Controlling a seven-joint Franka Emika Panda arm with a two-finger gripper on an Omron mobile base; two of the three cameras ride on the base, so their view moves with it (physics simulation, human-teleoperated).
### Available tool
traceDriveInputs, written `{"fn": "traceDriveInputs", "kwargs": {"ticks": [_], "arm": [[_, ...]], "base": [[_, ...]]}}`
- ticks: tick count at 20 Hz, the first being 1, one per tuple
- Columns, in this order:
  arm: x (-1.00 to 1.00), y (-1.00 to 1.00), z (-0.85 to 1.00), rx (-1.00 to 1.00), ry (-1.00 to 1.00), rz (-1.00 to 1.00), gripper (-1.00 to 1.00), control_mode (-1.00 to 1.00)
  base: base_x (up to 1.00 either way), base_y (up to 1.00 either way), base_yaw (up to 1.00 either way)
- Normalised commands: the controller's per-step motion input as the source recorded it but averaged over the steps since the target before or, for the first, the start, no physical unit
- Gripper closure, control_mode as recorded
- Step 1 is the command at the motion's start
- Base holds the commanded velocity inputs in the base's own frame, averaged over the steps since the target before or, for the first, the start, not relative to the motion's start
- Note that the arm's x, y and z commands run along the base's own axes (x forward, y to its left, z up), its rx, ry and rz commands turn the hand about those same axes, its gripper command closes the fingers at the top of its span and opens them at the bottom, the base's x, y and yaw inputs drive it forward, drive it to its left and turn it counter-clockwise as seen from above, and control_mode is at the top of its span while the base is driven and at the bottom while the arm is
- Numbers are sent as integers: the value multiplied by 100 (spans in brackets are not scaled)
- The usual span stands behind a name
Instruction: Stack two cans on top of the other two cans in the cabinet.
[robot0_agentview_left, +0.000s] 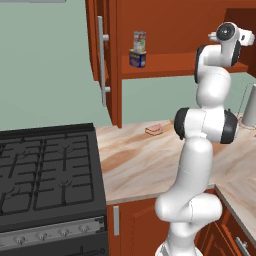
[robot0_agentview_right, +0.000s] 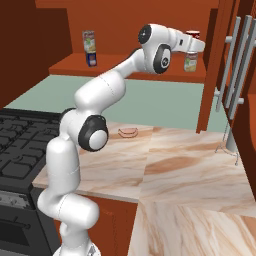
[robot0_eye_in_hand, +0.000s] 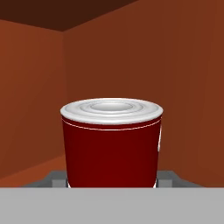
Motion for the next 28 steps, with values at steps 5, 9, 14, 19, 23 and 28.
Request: {"fn": "traceDriveInputs", "kwargs": {"ticks": [5, 9, 14, 19, 23, 28], "arm": [[0, -2, -15, 0, 0, 0, -100, -100], [0, -1, -11, 0, 0, 0, -100, -100], [-1, 0, -8, 1, 0, 0, -100, -100], [-6, 15, -9, 0, -3, 0, -100, -100], [-15, 23, -5, 1, -1, 0, -100, -100], [-31, 33, -6, 4, 0, -7, -100, -100]], "base": [[0, 0, 0], [0, 0, 0], [0, 0, 0], [0, 0, 0], [0, 0, 0], [0, 0, 0]]}}
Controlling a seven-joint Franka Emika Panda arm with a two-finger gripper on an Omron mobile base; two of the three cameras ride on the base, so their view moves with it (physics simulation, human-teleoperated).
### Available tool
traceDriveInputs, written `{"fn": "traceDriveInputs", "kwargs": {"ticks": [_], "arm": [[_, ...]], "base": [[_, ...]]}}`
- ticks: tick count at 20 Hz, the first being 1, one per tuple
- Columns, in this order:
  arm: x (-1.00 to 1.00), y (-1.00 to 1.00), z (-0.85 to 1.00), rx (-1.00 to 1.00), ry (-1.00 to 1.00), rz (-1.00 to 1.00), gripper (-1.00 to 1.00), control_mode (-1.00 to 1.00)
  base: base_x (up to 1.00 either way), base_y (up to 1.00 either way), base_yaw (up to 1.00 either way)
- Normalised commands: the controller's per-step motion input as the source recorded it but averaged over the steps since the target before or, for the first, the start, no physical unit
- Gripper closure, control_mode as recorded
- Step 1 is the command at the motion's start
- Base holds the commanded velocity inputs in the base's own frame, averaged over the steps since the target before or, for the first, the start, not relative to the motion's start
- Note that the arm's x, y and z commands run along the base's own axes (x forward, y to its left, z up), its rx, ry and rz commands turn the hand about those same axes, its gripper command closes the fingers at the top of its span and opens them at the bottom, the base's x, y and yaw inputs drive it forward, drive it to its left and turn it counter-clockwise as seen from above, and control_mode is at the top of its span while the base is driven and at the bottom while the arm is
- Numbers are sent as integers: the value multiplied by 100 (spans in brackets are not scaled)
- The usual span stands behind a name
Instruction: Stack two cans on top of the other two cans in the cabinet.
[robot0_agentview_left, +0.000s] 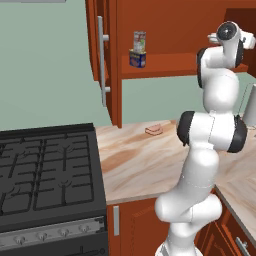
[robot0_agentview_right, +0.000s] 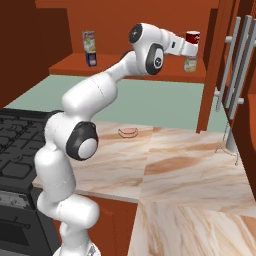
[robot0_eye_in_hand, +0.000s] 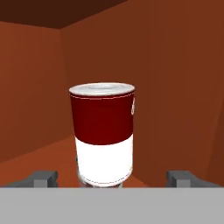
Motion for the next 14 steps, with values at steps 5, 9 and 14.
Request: {"fn": "traceDriveInputs", "kwargs": {"ticks": [5, 9, 14], "arm": [[-41, 40, -8, 4, 0, -2, -100, -100], [-51, 48, -7, 7, 0, 0, -100, -100], [-61, 45, -4, 11, 0, 8, -100, -100]], "base": [[0, 0, 0], [0, 0, 0], [0, 0, 0]]}}
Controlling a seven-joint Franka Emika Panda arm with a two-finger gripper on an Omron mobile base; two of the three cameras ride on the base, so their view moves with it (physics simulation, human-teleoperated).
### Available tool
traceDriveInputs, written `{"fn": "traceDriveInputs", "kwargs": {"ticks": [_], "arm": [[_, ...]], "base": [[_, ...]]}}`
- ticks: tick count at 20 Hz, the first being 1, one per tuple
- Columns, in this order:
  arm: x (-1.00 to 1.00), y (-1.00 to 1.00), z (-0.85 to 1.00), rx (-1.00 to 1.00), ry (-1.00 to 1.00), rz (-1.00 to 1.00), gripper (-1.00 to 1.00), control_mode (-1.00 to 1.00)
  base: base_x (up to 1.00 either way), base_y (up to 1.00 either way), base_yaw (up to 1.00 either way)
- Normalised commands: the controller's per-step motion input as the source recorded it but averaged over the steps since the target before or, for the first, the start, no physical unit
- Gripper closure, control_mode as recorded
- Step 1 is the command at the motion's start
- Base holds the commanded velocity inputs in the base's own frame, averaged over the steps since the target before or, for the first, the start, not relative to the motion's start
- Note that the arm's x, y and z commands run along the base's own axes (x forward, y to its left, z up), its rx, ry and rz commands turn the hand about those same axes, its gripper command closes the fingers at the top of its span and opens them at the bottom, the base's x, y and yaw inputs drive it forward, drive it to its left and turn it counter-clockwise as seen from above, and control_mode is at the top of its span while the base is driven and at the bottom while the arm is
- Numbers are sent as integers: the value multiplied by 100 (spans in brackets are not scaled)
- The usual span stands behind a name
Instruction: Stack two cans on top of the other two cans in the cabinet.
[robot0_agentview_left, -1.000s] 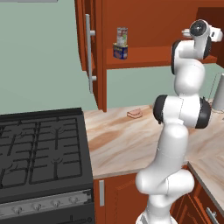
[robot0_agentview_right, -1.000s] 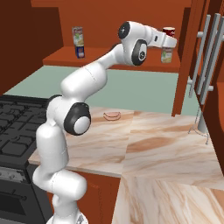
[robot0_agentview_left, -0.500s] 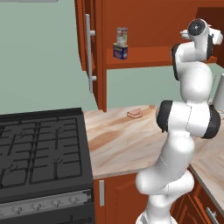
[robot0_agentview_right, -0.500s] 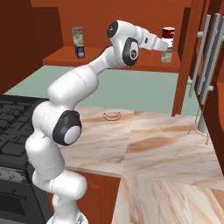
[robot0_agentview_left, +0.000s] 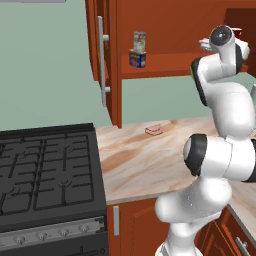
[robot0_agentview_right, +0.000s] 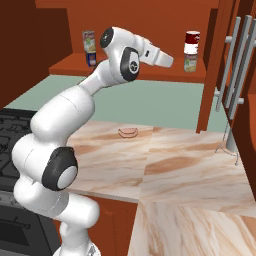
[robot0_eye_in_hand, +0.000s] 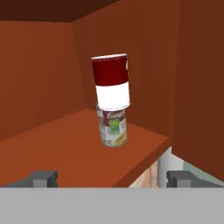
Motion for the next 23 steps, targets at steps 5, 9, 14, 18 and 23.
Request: {"fn": "traceDriveInputs", "kwargs": {"ticks": [5, 9, 14, 18, 23], "arm": [[-62, 38, -2, 17, 5, 13, -100, -100], [-70, 37, -13, 10, 2, 14, -100, -100], [-74, 46, -22, 1, 0, 19, -100, -100], [-65, 49, -29, 0, 0, 22, -100, -100], [-60, 44, -30, 0, 5, 19, -100, -100]], "base": [[0, 0, 0], [0, 0, 0], [0, 0, 0], [0, 0, 0], [0, 0, 0]]}}
